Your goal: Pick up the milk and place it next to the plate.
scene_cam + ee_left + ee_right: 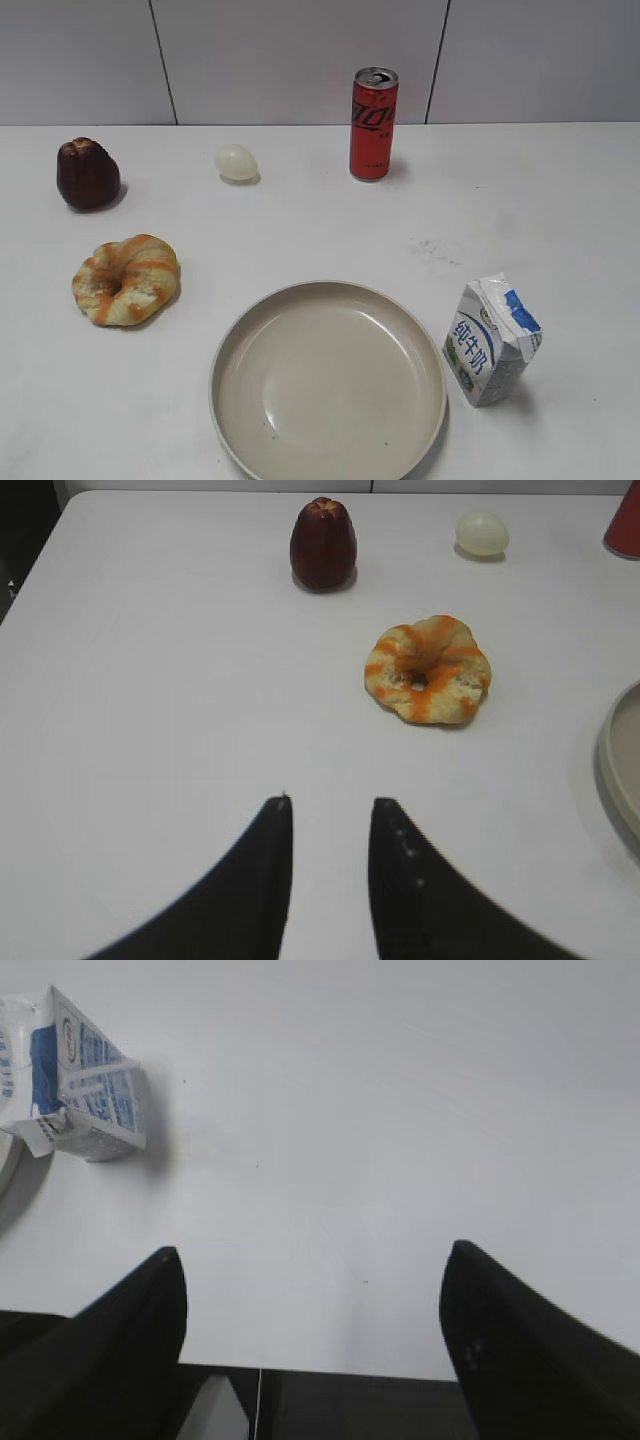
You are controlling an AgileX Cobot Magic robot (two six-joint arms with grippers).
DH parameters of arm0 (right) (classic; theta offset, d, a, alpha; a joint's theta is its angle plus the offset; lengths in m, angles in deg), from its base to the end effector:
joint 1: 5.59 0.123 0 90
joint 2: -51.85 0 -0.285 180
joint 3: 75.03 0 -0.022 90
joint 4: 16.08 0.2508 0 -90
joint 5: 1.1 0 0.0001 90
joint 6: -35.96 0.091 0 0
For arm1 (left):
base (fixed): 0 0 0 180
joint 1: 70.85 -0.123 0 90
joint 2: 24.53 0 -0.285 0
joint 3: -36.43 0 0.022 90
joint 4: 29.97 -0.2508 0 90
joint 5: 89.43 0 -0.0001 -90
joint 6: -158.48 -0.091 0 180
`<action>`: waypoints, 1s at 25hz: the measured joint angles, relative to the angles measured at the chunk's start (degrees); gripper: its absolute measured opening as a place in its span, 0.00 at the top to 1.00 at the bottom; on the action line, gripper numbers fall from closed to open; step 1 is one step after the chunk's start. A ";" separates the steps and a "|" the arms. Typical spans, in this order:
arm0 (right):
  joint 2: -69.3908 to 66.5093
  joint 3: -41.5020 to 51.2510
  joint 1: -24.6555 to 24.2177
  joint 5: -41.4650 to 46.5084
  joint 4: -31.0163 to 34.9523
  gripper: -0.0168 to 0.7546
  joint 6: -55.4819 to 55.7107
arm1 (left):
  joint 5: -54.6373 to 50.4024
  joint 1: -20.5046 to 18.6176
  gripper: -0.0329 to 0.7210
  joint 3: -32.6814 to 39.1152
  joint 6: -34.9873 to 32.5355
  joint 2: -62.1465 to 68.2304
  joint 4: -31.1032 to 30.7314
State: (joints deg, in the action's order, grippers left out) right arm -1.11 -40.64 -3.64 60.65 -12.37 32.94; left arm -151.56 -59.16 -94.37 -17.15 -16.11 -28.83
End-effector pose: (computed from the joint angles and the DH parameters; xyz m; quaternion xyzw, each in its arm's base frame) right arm 0.1242 0.0094 0.3061 -0.0346 0.9628 0.0291 0.2665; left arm -0.0032 -0.0010 0.2724 0.0556 0.8631 -0.0799 0.4956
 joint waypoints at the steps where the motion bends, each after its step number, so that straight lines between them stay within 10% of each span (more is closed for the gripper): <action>1: 3.96 2.53 0.00 -1.28 0.00 0.21 -0.05 | 0.00 0.00 0.68 0.00 0.00 0.00 0.00; 14: 42.47 18.85 0.00 -7.33 0.00 0.21 -2.84 | 0.00 0.00 0.68 0.00 0.00 0.00 0.00; 25: 45.41 18.85 0.00 -7.43 -0.14 0.21 -2.95 | 0.01 0.00 0.68 0.00 0.00 0.00 0.06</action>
State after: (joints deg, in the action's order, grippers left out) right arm 44.30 -21.79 -3.64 53.22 -12.51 29.99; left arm -151.55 -59.16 -94.37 -17.15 -16.11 -28.77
